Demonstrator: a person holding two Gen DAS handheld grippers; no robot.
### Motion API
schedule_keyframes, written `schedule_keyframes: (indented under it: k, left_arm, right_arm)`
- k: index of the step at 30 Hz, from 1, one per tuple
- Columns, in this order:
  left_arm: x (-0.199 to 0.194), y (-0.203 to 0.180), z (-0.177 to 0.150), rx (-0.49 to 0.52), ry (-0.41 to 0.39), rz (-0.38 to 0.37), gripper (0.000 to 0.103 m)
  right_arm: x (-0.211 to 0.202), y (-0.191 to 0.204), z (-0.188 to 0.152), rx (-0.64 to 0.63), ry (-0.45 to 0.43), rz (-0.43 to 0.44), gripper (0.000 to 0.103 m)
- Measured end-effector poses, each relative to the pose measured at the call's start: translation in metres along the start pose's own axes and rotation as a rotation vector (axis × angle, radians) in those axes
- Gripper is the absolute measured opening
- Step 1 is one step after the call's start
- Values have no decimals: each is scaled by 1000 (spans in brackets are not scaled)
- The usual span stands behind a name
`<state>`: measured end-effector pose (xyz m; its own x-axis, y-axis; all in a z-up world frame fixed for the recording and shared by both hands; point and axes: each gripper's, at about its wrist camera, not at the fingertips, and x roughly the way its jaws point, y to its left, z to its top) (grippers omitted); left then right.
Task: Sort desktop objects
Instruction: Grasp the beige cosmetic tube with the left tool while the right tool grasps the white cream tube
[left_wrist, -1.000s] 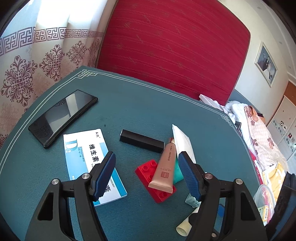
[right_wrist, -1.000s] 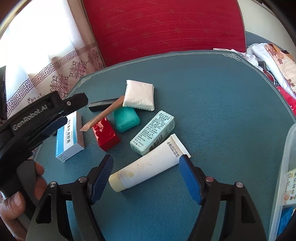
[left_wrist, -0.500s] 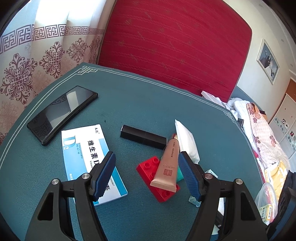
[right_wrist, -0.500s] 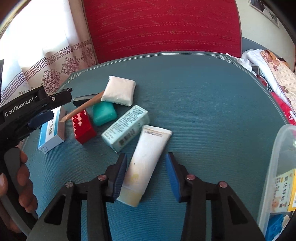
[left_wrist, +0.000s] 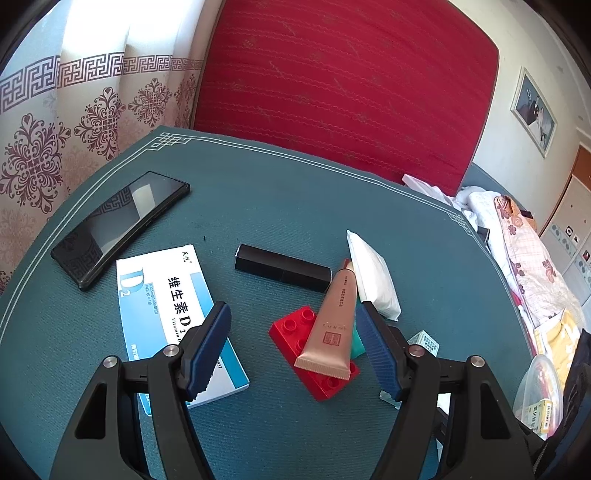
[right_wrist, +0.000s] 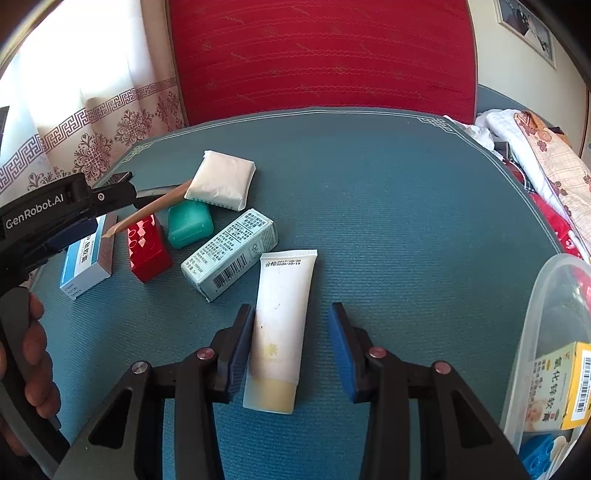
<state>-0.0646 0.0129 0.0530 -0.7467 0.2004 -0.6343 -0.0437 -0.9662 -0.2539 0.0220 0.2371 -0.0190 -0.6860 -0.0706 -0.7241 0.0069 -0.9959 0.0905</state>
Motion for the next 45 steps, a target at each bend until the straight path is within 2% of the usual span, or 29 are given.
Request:
schedule_keyframes:
  k: [11, 17, 20, 26, 34, 35, 37, 39, 45]
  left_arm:
    - [11, -24, 0, 97, -4, 26, 74]
    - [32, -34, 2, 154, 28, 33, 73]
    - [45, -36, 4, 176, 57, 44, 60]
    - [54, -25, 9, 109, 78, -24, 59]
    - [58, -26, 12, 109, 81, -30, 58]
    - [58, -26, 12, 107, 81, -34, 54]
    - [56, -24, 13, 89, 87, -80, 35]
    - [53, -24, 13, 85, 93, -100, 26]
    - [44, -30, 8, 106, 86, -67, 26]
  right_arm:
    - [-1, 1, -2, 4, -7, 4, 44]
    - [-2, 0, -2, 15, -9, 16, 44]
    - [-2, -1, -2, 19, -10, 22, 44]
    - [-4, -1, -3, 22, -12, 25, 44]
    - [-5, 0, -5, 19, -11, 23, 44]
    - [-5, 0, -5, 19, -11, 23, 44]
    - [-5, 0, -5, 19, -11, 23, 44]
    - [-5, 0, -5, 17, -11, 22, 44]
    - [-7, -1, -7, 22, -14, 29, 44]
